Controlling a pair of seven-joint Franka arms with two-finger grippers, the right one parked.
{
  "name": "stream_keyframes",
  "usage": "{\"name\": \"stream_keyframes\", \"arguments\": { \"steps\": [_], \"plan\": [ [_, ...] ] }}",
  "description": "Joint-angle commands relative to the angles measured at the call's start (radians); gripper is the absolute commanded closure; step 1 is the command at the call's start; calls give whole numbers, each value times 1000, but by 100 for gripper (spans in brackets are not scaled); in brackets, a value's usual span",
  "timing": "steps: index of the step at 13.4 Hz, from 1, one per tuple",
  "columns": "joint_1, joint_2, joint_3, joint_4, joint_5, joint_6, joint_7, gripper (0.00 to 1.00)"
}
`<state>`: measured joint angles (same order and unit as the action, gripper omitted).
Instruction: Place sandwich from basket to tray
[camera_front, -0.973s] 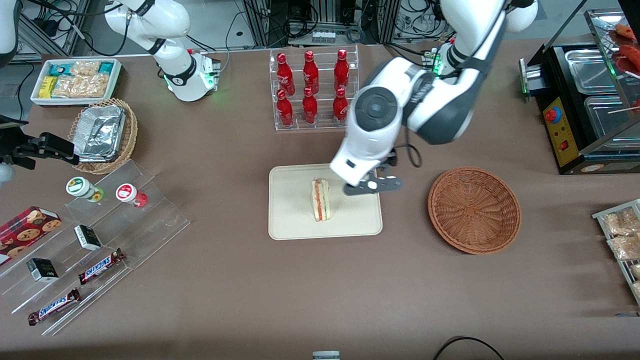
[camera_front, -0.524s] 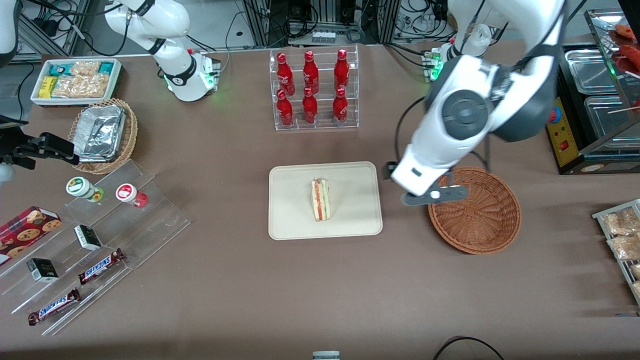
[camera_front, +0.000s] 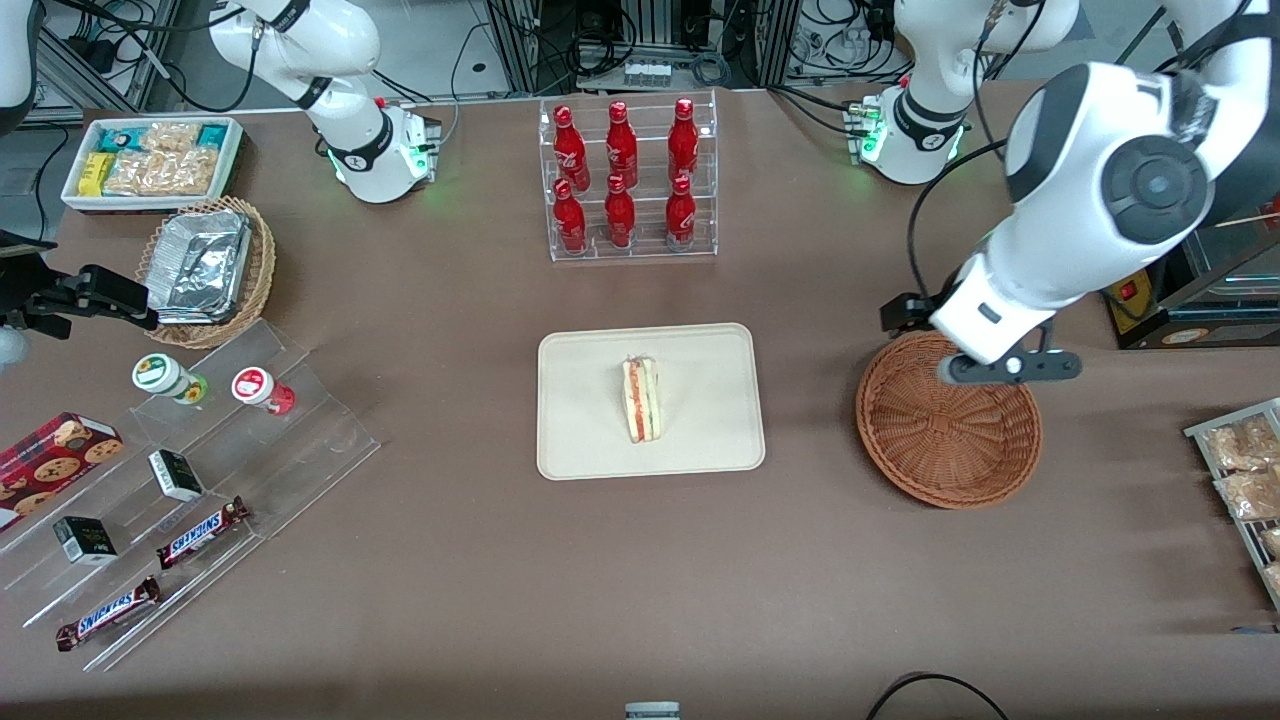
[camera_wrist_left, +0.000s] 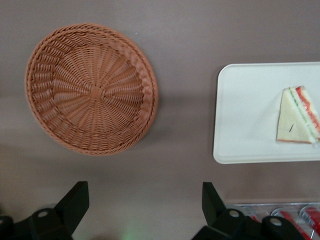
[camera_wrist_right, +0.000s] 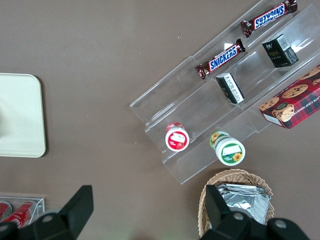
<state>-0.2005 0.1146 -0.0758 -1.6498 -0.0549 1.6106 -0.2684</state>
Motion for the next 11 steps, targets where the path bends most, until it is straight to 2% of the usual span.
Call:
{"name": "stream_keyframes", "arguments": {
  "steps": [1,5,11],
  "plan": [
    [64,-74,-7,-38,-11,-49,119,0],
    [174,-145,-9,-38,0,-118,150,0],
    [188,-187,28,31,52,-248,202,0]
  ]
}}
